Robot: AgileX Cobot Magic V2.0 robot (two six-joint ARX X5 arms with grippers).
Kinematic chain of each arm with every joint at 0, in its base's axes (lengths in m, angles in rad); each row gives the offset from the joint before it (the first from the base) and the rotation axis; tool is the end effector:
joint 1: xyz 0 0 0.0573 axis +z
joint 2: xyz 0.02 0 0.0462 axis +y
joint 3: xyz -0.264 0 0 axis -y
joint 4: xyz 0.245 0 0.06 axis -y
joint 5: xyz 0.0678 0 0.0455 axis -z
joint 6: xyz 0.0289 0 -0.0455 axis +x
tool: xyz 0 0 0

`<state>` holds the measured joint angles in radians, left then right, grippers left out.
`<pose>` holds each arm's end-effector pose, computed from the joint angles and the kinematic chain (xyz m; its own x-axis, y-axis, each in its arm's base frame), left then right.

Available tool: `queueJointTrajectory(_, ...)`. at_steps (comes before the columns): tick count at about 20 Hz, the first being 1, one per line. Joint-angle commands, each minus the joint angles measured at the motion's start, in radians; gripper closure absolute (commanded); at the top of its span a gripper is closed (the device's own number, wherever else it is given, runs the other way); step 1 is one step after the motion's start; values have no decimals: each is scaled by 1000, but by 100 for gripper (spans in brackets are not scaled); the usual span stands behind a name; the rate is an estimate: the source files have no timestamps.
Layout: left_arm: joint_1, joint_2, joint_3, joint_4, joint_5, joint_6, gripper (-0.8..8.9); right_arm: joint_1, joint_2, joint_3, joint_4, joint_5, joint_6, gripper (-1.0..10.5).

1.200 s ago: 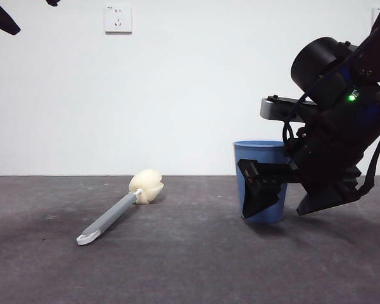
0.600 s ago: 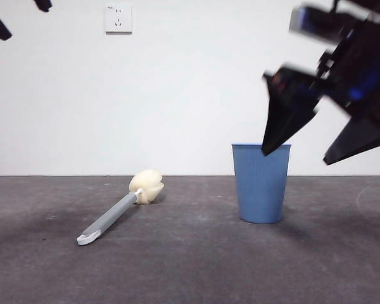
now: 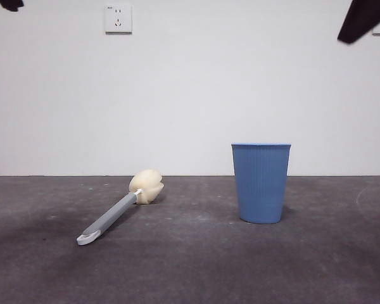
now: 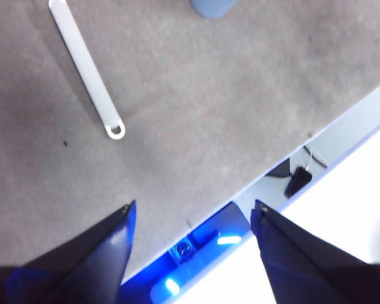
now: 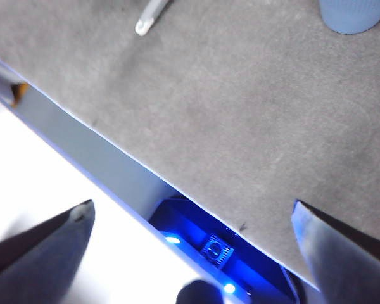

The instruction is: Pick up the cup brush,pick up the cup,insert the brush into the cup,clean the cup,put the cup brush back,put the cup back to the fixed position on the table

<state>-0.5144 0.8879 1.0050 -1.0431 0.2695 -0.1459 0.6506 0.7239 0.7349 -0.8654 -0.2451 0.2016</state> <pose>0.1244 -0.0791 0.3201 0.3734 -0.5168 -0.7704 0.5059 0.8095 -0.2979 0.0988 0.0840 0.2688 0.3599 0.5789 -0.7316 -0.5797 0.7532 0.3108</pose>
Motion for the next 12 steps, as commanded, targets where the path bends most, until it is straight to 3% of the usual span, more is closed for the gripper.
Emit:
queueJointTrajectory(1,-2,-2,-3,-19,2,39,771,2,-23,5,2,-18,53,830)
queueJointTrajectory(2,-2,-2,-3,-24,2,46,821,2,-30,5,2,-18,52,972)
queueJointTrajectory(12,-2,-2,-3,-27,-5,45,817,1,-33,5,2,-15,87,946)
